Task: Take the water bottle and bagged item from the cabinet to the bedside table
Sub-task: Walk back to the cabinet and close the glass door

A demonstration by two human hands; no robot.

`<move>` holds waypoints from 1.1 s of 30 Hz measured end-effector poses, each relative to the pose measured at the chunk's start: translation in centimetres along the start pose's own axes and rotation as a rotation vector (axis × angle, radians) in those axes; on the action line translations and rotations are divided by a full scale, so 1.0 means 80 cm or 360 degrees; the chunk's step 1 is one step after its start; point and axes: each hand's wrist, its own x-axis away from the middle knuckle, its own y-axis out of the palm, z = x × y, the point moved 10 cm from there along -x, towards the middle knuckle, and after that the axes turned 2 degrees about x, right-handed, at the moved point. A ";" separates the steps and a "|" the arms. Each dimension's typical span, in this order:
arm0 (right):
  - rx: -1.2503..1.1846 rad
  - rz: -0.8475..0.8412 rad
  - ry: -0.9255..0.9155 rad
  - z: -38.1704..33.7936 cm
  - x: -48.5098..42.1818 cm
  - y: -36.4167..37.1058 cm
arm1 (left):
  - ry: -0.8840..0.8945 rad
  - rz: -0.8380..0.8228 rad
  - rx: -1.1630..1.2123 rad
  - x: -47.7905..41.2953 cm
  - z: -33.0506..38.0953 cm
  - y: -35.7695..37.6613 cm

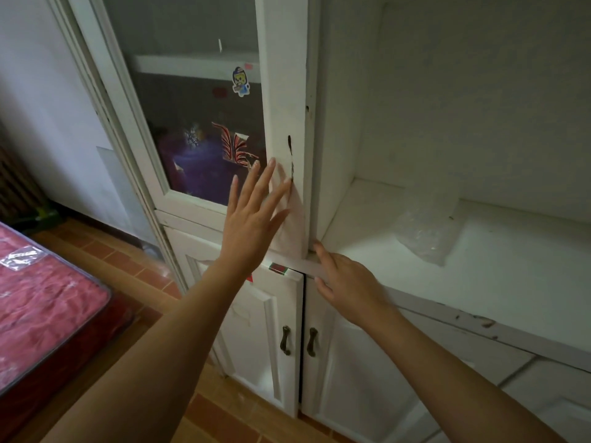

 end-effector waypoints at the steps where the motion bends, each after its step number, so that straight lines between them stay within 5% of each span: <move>1: -0.0008 0.0059 -0.0001 0.000 0.000 -0.002 | 0.0053 0.0057 0.0011 -0.010 -0.002 -0.010; 5: -0.0011 0.0284 0.0055 0.004 -0.005 -0.021 | 0.0027 0.0256 0.0142 -0.066 -0.018 -0.060; 11: 0.0119 0.0531 -0.0019 -0.009 -0.020 -0.067 | 0.0066 0.0114 0.0205 -0.139 -0.018 -0.082; 20: 0.0543 0.0471 -0.0108 -0.016 -0.070 -0.072 | 0.0044 0.0095 0.0217 -0.148 -0.020 -0.065; 33: 0.0659 0.0548 -0.0127 -0.014 -0.078 -0.064 | 0.0017 0.0099 0.0249 -0.148 -0.022 -0.063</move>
